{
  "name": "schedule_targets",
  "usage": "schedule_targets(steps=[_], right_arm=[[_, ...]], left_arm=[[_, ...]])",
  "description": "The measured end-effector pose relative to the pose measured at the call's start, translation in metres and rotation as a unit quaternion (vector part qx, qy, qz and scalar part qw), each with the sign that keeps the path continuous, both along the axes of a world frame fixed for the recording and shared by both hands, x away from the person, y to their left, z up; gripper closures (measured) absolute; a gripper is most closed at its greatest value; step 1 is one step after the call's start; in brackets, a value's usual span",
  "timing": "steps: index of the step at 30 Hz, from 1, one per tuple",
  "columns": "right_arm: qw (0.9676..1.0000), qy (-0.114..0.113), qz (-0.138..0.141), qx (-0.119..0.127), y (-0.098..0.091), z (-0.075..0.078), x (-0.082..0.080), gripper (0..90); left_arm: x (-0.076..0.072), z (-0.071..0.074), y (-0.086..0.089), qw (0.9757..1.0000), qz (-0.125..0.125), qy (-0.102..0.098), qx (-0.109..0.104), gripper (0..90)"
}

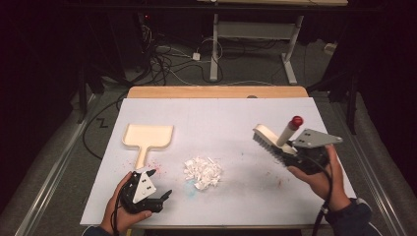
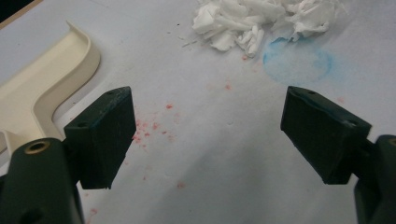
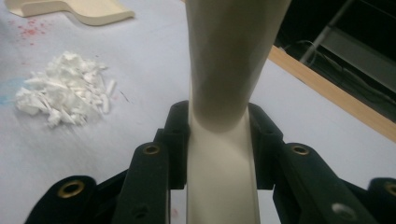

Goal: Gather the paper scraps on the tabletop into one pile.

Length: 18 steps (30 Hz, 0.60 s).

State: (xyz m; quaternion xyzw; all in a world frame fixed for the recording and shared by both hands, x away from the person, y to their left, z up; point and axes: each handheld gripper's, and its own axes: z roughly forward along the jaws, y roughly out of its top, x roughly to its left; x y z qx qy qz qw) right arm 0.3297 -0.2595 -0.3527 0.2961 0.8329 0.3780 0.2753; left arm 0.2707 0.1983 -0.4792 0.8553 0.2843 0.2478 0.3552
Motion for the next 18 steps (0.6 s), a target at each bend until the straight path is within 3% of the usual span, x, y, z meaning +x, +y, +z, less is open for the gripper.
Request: schedule_targets(steps=[3, 10, 13, 18], right_arm=[[0.9999, 0.007, -0.008, 0.002, -0.022, 0.005, -0.006, 67.6], [0.9973, 0.066, 0.032, 0.001, -0.048, 0.007, -0.025, 67.5], [0.9920, 0.106, 0.067, -0.013, -0.048, 0.002, -0.030, 67.4], [0.9781, 0.166, 0.115, -0.048, -0.044, -0.009, -0.026, 67.4]], left_arm=[[0.000, 0.000, 0.000, 1.0000, 0.000, -0.001, 0.000, 17.3], [0.000, 0.000, -0.001, 1.0000, -0.001, 0.000, 0.001, 17.3], [0.000, 0.000, -0.001, 1.0000, -0.002, 0.001, 0.002, 17.2], [0.000, 0.000, -0.002, 1.0000, -0.003, 0.002, 0.001, 17.3]])
